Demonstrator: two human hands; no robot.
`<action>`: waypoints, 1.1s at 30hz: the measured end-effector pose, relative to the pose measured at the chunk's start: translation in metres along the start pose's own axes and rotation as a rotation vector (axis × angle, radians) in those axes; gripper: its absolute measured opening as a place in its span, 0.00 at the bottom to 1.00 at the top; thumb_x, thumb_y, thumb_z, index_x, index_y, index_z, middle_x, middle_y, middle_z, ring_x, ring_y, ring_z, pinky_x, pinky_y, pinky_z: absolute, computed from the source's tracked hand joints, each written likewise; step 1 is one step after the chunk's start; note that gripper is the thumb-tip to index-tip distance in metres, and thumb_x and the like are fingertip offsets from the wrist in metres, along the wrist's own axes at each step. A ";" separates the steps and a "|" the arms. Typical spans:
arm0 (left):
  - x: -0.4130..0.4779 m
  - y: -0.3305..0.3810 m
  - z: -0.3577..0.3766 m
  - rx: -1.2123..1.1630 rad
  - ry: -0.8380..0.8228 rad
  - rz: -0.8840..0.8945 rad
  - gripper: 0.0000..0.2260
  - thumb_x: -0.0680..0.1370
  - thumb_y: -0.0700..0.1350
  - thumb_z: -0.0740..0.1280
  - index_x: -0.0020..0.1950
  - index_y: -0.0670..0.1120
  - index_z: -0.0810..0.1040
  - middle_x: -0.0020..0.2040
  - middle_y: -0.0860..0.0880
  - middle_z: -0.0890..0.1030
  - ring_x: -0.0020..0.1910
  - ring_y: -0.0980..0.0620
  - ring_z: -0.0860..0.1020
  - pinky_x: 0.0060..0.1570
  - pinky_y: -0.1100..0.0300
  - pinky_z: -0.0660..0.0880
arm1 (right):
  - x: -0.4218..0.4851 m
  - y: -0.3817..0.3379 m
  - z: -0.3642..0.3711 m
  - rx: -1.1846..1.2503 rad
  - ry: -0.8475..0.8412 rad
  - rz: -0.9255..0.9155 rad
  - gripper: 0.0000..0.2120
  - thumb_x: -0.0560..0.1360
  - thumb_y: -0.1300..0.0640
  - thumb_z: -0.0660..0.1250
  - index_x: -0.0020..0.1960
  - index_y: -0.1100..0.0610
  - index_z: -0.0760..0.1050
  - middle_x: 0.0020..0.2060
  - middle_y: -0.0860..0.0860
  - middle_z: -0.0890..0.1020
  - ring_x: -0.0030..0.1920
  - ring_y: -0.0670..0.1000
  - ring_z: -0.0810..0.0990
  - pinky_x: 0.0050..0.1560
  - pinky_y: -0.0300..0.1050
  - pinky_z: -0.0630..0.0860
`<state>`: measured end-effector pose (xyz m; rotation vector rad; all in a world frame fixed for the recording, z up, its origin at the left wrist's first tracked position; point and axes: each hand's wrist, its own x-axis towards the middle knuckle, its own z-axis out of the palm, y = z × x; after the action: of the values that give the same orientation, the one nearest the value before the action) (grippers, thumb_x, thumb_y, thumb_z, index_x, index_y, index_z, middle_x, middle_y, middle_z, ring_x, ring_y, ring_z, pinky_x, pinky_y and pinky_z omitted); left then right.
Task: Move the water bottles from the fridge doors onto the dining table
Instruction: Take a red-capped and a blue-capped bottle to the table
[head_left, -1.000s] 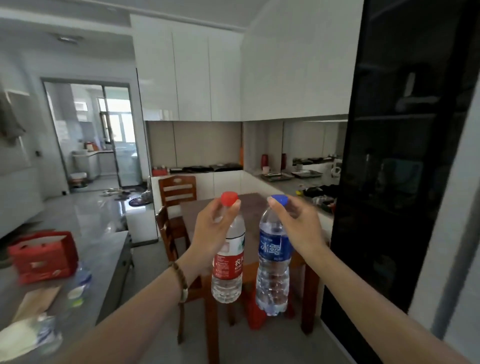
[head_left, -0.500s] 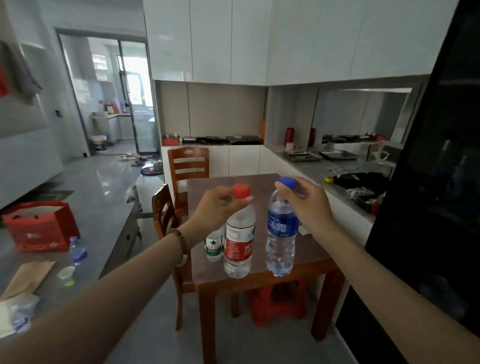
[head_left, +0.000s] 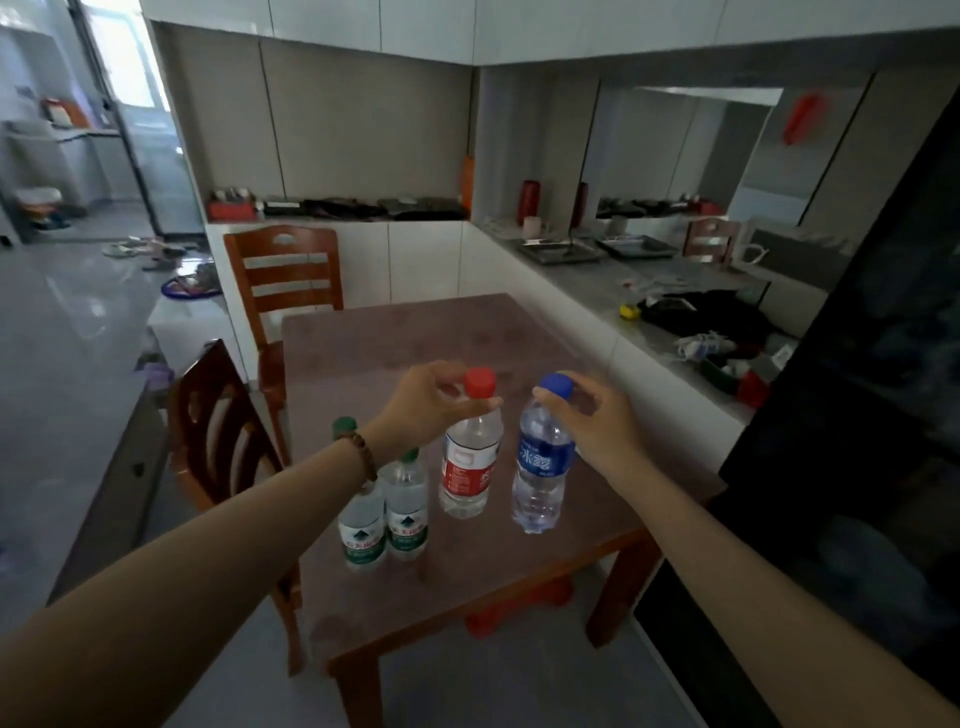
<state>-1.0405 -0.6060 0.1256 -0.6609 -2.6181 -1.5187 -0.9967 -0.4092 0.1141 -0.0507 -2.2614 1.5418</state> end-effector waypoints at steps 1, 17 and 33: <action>0.012 -0.009 0.002 0.005 -0.015 -0.021 0.12 0.69 0.47 0.74 0.49 0.43 0.83 0.45 0.49 0.82 0.39 0.56 0.76 0.40 0.73 0.72 | 0.010 0.007 0.004 0.003 0.001 0.006 0.10 0.69 0.53 0.74 0.49 0.49 0.79 0.49 0.51 0.82 0.51 0.50 0.80 0.54 0.45 0.76; 0.103 -0.117 0.017 0.294 -0.074 -0.307 0.17 0.69 0.47 0.75 0.56 0.45 0.81 0.51 0.51 0.82 0.45 0.55 0.78 0.47 0.62 0.73 | 0.132 0.119 0.086 0.051 -0.297 0.057 0.15 0.66 0.53 0.76 0.51 0.52 0.80 0.44 0.42 0.82 0.49 0.44 0.80 0.50 0.38 0.76; 0.105 -0.150 0.021 0.337 -0.089 -0.431 0.17 0.66 0.50 0.76 0.53 0.50 0.82 0.48 0.53 0.85 0.44 0.57 0.82 0.52 0.54 0.80 | 0.138 0.156 0.120 0.045 -0.402 0.054 0.16 0.67 0.54 0.76 0.54 0.53 0.79 0.47 0.44 0.81 0.49 0.44 0.78 0.47 0.30 0.72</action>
<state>-1.1899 -0.6169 0.0172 -0.1437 -3.1257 -1.0846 -1.1945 -0.4207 -0.0215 0.2330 -2.5420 1.7595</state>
